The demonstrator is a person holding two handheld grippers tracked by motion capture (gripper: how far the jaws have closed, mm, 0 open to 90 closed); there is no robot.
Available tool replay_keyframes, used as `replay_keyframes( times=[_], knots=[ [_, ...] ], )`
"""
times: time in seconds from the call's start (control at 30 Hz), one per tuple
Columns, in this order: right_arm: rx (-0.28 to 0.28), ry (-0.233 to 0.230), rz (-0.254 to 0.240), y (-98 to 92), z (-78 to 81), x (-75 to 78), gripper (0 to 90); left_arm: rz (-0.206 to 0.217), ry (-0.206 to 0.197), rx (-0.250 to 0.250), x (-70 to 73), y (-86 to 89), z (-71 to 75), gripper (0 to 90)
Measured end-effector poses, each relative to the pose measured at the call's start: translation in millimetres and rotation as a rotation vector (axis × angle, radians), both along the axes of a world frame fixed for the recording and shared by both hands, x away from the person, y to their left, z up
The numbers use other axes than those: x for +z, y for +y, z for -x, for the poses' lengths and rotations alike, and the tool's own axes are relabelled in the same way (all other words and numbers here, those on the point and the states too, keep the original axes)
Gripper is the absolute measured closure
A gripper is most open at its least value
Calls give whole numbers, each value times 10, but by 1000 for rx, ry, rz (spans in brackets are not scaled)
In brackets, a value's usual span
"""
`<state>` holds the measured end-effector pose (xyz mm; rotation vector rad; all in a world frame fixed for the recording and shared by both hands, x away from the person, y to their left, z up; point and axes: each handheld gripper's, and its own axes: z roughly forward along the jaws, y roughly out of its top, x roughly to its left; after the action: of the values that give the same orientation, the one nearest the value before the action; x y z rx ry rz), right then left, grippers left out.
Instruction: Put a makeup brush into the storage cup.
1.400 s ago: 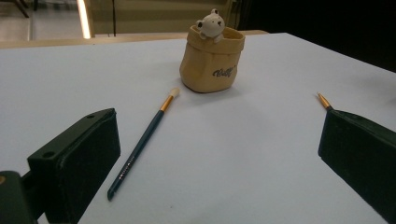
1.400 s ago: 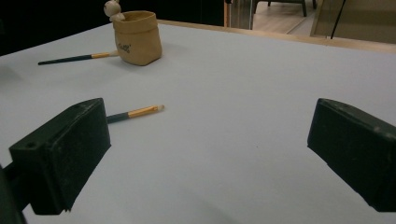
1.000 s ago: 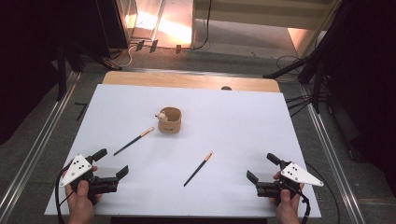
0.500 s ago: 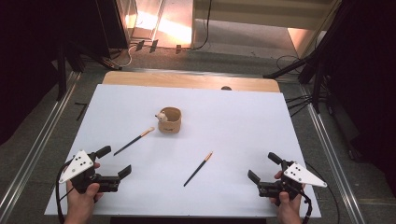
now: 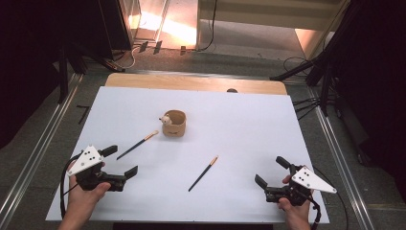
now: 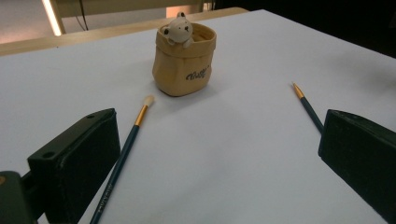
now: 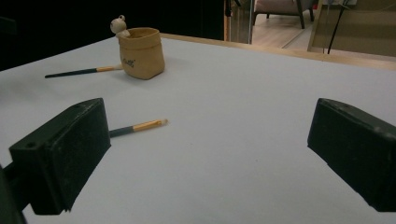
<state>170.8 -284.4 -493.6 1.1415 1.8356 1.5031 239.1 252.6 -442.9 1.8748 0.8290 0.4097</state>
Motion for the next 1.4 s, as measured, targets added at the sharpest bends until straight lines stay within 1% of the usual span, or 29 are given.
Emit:
replay_keyframes(
  times=[0.17, 0.23, 0.3, 0.43, 0.5, 0.7, 0.77, 0.83, 0.97, 1.13, 1.17, 1.4],
  knots=[
    [0, 1, 6, 3, -1, 0, 0, -48, 20, -11, 116, -30, -79, 0],
    [2, -6, 10, 2, -5, 1, 0, -77, 26, -10, 155, -39, -120, 0],
    [2, -1, 8, 4, -2, 1, 0, -97, 38, -13, 187, -46, -162, 0],
    [4, 8, 0, 15, 6, 6, 0, -120, 52, -22, 259, -59, -225, 0],
    [5, 4, 3, 15, 3, 5, 0, -131, 57, -23, 289, -72, -259, 0],
    [8, 5, 6, 16, 8, 6, 0, -195, 83, -26, 369, -128, -364, 0],
    [10, 6, 3, 14, 5, 6, 0, -215, 95, -34, 399, -142, -411, 0],
    [13, 10, 5, 11, 2, 4, 0, -230, 112, -43, 412, -152, -456, 0],
    [15, 10, 6, 13, 0, 3, 0, -276, 138, -45, 413, -180, -557, 0],
    [14, 11, 1, 18, 5, 8, 0, -334, 169, -44, 385, -217, -685, 0],
    [17, 5, 6, 16, 4, 8, 0, -347, 178, -46, 377, -224, -717, 0],
    [16, 13, 3, 18, 8, 9, 0, -368, 219, -53, 360, -258, -841, 0]
  ],
)
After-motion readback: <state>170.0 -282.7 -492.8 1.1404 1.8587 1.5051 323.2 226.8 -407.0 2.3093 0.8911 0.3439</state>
